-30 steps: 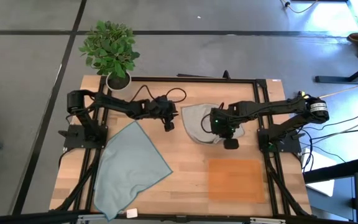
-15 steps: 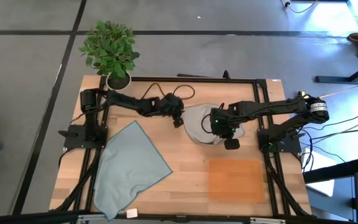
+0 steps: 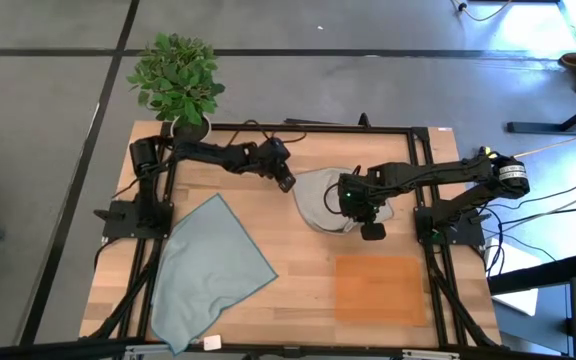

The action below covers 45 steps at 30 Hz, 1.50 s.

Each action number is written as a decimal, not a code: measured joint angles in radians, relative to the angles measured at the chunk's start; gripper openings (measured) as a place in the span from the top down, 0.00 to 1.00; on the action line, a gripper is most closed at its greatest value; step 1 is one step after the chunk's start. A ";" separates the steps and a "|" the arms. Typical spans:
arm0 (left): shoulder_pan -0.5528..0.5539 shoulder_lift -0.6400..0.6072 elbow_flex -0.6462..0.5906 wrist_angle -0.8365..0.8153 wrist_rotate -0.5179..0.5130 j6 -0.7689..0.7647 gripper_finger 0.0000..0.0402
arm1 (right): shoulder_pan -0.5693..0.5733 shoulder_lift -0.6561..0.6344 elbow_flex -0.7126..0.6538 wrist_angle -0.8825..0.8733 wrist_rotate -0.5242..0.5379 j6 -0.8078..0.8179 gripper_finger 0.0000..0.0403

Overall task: Roll microfiber towels into tight, uniform cylinder then place into a basket
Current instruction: Roll the gray microfiber towel

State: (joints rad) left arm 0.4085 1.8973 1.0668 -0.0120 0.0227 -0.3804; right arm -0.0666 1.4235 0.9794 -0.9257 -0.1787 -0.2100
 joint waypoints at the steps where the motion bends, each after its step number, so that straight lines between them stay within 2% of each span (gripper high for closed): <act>1: 0.003 0.000 0.000 0.001 0.000 -0.018 0.86 | 0.000 0.000 0.000 0.000 0.000 0.000 0.99; 4: 0.019 0.000 0.000 0.008 0.006 -0.079 0.86 | 0.000 0.000 0.000 0.007 0.000 0.000 0.99; 8: 0.034 0.032 0.000 0.031 0.068 -0.134 0.86 | 0.000 0.000 0.000 0.019 0.001 -0.005 0.99; 11: 0.031 0.055 0.003 0.074 0.074 -0.134 0.86 | 0.000 0.000 0.000 0.023 0.001 -0.005 0.99; 28: 0.025 0.095 0.003 0.095 0.074 -0.110 0.86 | 0.000 0.000 0.000 0.026 0.001 -0.008 0.99; 38: -0.002 0.119 0.004 0.153 0.111 -0.080 0.87 | 0.000 0.000 0.000 0.024 0.001 -0.008 0.99; 40: -0.002 0.119 0.004 0.152 0.114 -0.080 0.88 | 0.000 0.000 0.000 0.024 0.001 -0.008 0.99; 45: -0.001 0.120 0.003 0.149 0.116 -0.057 0.99 | 0.000 0.000 0.000 0.024 0.001 -0.006 0.99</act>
State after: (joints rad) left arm 0.4072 2.0171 1.0698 0.1371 0.1390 -0.4370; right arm -0.0669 1.4235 0.9794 -0.9016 -0.1776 -0.2159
